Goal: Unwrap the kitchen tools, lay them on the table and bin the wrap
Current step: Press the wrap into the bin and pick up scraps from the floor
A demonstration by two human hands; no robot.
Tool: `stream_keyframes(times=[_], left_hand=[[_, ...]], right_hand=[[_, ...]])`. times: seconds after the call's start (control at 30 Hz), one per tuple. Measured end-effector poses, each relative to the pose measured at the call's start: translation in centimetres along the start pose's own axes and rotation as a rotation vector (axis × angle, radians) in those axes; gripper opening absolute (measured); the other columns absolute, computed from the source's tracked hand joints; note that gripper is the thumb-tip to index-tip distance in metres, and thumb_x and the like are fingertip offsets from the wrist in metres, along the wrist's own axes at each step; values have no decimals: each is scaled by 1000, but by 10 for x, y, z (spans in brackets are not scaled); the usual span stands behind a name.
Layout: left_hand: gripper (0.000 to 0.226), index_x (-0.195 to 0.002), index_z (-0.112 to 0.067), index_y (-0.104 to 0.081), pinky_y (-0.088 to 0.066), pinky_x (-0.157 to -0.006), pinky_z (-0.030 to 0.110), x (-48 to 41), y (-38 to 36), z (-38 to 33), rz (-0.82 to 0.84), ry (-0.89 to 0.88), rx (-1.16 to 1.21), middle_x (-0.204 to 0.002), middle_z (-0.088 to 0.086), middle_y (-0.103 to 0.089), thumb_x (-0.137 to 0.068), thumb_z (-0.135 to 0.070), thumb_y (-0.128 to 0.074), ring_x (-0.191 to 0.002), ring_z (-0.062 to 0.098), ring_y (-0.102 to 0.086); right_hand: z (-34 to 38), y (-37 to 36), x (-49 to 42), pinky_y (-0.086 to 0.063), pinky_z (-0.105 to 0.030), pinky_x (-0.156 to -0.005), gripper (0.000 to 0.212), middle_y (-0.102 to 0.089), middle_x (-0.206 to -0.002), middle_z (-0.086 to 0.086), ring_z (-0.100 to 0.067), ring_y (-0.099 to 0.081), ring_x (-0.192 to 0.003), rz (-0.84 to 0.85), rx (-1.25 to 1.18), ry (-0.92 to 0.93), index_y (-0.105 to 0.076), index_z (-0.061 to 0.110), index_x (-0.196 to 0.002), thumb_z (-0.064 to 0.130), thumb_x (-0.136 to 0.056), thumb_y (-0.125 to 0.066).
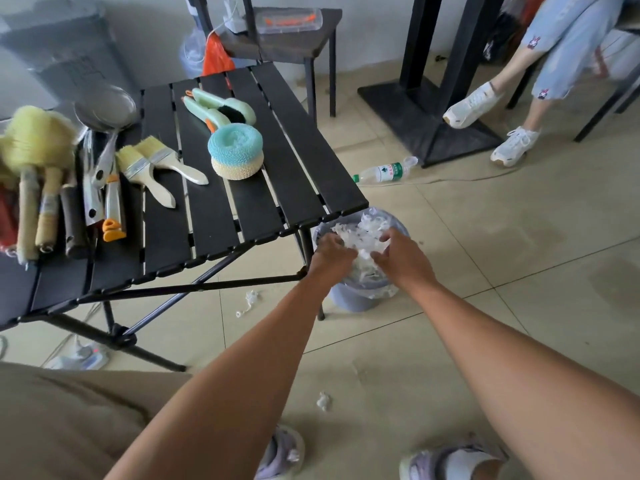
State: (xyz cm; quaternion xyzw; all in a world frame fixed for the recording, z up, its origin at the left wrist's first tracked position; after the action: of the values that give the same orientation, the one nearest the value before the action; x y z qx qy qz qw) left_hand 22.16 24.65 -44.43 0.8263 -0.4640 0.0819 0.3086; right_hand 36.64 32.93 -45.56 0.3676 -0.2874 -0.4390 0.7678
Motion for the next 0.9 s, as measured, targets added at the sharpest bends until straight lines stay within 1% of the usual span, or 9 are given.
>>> stream_keyframes(times=[0.1, 0.2, 0.33, 0.4, 0.47, 0.63, 0.77, 0.83, 0.9], left_hand=[[46, -142, -13, -43, -45, -81, 29, 1, -6, 9, -51, -65, -30, -120, 8, -69, -98, -14, -57, -108, 30, -68], [43, -142, -15, -50, -47, -86, 31, 1, -11, 11, -83, -106, -73, -122, 8, -68, -99, -16, -55, -111, 30, -67], [26, -113, -24, -72, -55, -84, 31, 18, -3, 14, -160, -302, -155, -109, -4, -78, -98, -16, -53, -99, 18, -69], [18, -99, -25, -75, -56, -74, 32, 31, 3, 23, -190, -409, -269, -91, -5, -76, -96, -18, -59, -85, 22, -70], [16, -92, -22, -74, -57, -68, 35, 43, 7, 36, -191, -458, -392, -83, -1, -73, -97, -20, -59, -77, 28, -69], [23, -103, -18, -75, -59, -89, 45, 59, 13, 88, 69, -233, -555, -107, 6, -77, -96, -12, -54, -99, 31, -71], [27, -115, -12, -75, -51, -104, 36, 65, 8, 145, 247, -107, -632, -131, 7, -70, -95, -7, -58, -120, 26, -65], [31, -115, -18, -75, -53, -100, 33, 66, 1, 165, 231, -65, -638, -128, 2, -70, -95, -7, -54, -118, 24, -66], [34, -115, -22, -75, -55, -94, 33, 68, -7, 182, 201, -20, -612, -122, 1, -71, -95, -6, -51, -113, 25, -68]], right_hand=[[-8, -14, 2, -44, -38, -79, 36, -68, -118, -2, -28, -68, -104, 26, -44, -22, -52, 18, -128, 30, -99, -70], [-15, -15, 12, -48, -37, -78, 16, -71, -110, -6, -31, -69, -99, 68, -6, -21, -60, 18, -114, 22, -98, -63], [-12, 2, 34, -52, -33, -71, 19, -74, -96, -11, -31, -72, -84, 260, 152, 7, -67, 13, -98, 16, -98, -48], [-10, 9, 46, -59, -35, -68, 22, -76, -89, -13, -29, -74, -69, 396, 224, 19, -65, 10, -101, 17, -99, -44], [-11, 16, 57, -59, -31, -65, 22, -80, -86, -14, -26, -75, -68, 506, 287, -7, -69, 11, -95, 16, -96, -48], [-18, -2, 86, -54, -31, -70, 20, -81, -95, -18, -24, -66, -71, 696, 306, -120, -73, 3, -110, 13, -95, -65], [-28, -34, 103, -50, -27, -67, 20, -74, -76, -6, -22, -64, -66, 725, 303, -151, -69, 16, -113, 16, -93, -68], [-34, -52, 107, -47, -25, -62, 23, -74, -85, -3, -22, -70, -75, 722, 302, -139, -67, 25, -111, 13, -92, -64], [-41, -71, 110, -44, -26, -70, 34, -73, -111, -3, -23, -72, -97, 712, 304, -121, -68, 28, -118, 9, -91, -62]])
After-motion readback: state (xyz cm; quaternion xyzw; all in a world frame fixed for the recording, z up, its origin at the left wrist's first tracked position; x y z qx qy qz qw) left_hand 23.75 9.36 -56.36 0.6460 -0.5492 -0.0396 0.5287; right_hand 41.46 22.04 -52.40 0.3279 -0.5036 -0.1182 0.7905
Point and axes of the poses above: each hand's wrist, its own x-axis away from the middle knuckle, its own y-axis out of the back of the hand, z = x × y, the point moved 1 cm from there along -x, towards the middle knuckle
